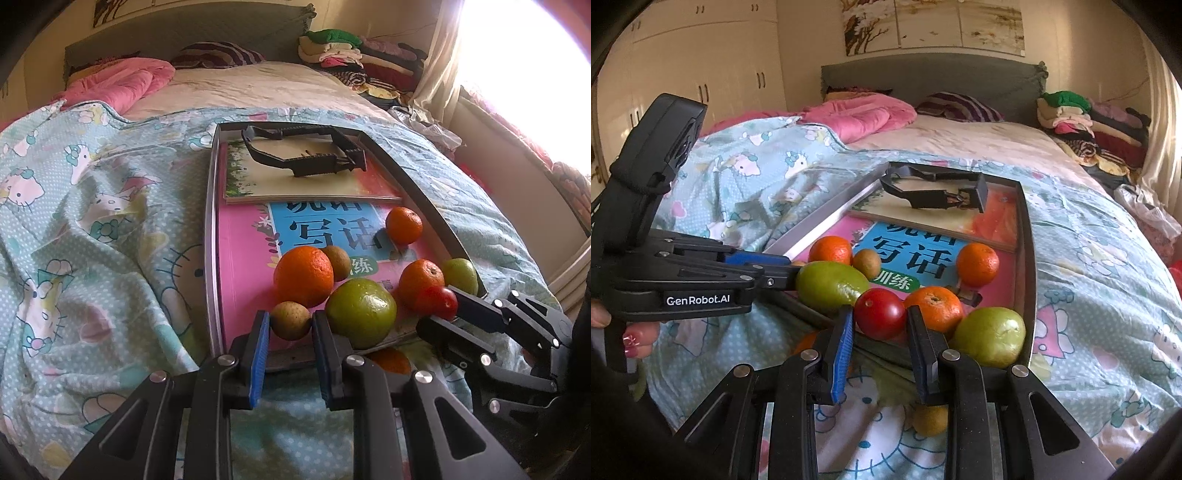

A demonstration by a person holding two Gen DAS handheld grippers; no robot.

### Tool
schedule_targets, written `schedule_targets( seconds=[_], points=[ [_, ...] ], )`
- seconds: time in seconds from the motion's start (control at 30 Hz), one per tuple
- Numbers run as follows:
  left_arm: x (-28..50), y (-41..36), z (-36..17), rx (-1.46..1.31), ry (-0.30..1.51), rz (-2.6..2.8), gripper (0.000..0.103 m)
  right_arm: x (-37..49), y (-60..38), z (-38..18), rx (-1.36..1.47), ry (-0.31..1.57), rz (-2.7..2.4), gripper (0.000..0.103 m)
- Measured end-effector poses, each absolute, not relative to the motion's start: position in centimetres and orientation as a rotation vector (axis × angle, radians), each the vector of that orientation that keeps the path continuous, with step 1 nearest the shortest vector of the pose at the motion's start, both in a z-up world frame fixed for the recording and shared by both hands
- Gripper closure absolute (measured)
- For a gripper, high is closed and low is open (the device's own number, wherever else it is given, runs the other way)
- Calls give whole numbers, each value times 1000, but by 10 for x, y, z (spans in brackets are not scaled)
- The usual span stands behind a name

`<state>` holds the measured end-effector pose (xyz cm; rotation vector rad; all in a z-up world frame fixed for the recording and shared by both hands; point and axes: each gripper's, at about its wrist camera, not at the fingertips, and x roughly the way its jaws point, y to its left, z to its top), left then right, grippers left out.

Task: Organize fruits
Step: 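Carry the brown fruit and tomato into the tray and open both tools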

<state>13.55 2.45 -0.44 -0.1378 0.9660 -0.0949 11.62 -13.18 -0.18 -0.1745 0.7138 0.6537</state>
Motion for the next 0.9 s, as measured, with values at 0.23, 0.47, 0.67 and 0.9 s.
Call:
schedule_targets(
  seconds=[0.23,0.47,0.67,0.9],
  points=[
    [137,25,-6,-140,966,-94,80,116,-133,-3,-157,714,655,69],
    [136,25,-5,-139,965,-94,80,111,-133,-4,-147,694,663,60],
    [137,25,-5,-137,963,-92,80,108,-137,-4,-126,682,648,52],
    [137,27,-5,-138,964,-91,80,104,-147,3,-103,642,619,43]
  ],
)
